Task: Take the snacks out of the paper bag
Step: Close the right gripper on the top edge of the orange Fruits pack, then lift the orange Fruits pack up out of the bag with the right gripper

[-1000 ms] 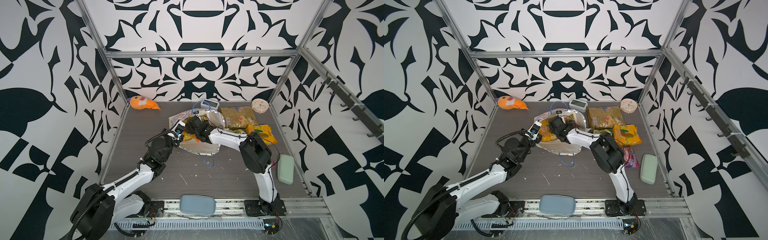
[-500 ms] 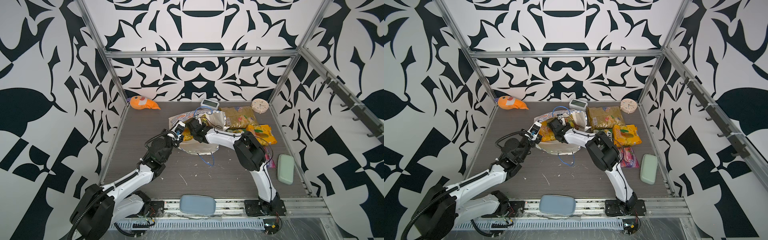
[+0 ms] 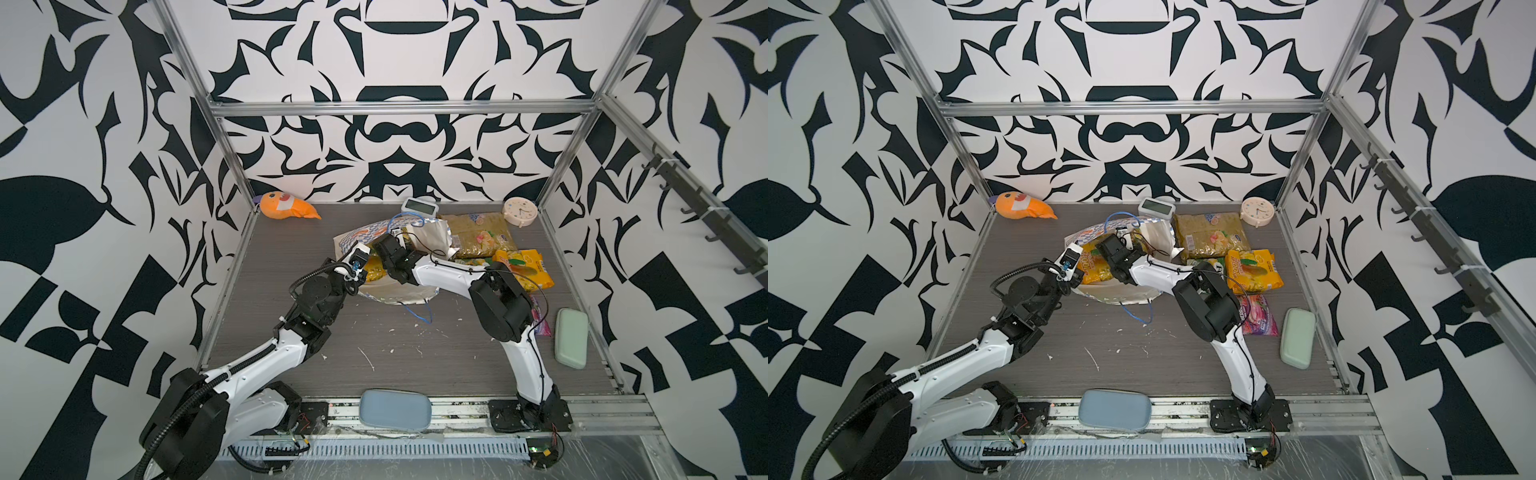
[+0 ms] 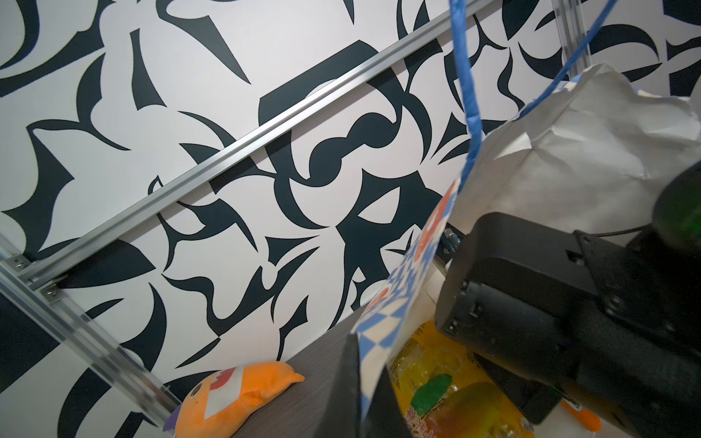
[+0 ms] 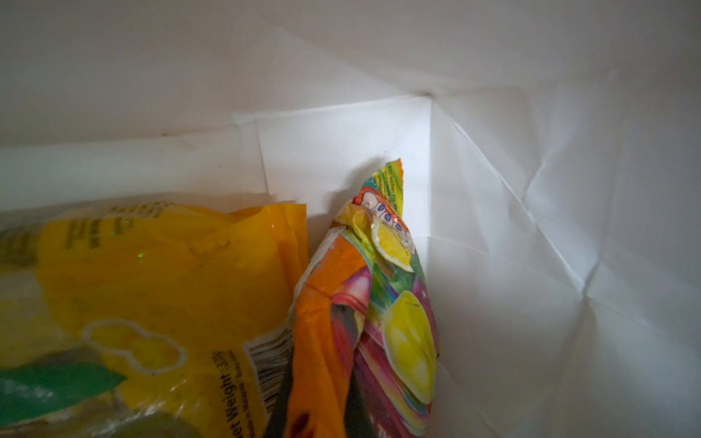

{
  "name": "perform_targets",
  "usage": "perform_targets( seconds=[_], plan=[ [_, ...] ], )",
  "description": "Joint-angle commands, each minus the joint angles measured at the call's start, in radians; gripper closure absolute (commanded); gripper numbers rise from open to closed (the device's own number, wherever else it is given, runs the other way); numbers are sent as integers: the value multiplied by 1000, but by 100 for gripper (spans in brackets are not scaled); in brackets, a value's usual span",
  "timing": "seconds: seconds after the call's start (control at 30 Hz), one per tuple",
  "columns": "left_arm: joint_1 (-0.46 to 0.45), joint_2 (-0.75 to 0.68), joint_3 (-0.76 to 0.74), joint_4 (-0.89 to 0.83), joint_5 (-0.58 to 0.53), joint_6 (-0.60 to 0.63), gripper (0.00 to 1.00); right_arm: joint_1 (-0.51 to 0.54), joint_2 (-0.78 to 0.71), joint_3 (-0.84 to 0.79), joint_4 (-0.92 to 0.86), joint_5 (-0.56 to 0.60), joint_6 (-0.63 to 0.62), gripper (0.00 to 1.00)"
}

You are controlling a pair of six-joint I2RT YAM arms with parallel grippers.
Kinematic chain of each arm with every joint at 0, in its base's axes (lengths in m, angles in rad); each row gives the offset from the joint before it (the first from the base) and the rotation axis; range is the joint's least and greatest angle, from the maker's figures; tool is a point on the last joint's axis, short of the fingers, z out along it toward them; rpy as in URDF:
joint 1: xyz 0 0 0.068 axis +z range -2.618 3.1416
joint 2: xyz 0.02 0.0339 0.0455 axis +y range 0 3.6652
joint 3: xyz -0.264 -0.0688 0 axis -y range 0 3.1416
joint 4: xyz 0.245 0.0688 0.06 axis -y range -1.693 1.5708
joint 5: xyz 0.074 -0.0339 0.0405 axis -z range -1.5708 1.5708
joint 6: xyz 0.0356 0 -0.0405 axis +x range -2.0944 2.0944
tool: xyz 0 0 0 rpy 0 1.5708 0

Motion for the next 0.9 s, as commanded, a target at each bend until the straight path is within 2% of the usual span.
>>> perform_targets(
  seconds=[0.0, 0.27, 0.87],
  plan=[
    [-2, -19, -4, 63, -13, 0, 100, 1, -99, -15, 83, -77, -29, 100],
    [-2, -19, -3, 61, -28, -1, 100, 16, -201, -109, 225, -246, -100, 100],
    [-2, -4, 12, 60, -66, -4, 100, 19, -431, -272, 367, -549, -193, 100]
  ],
)
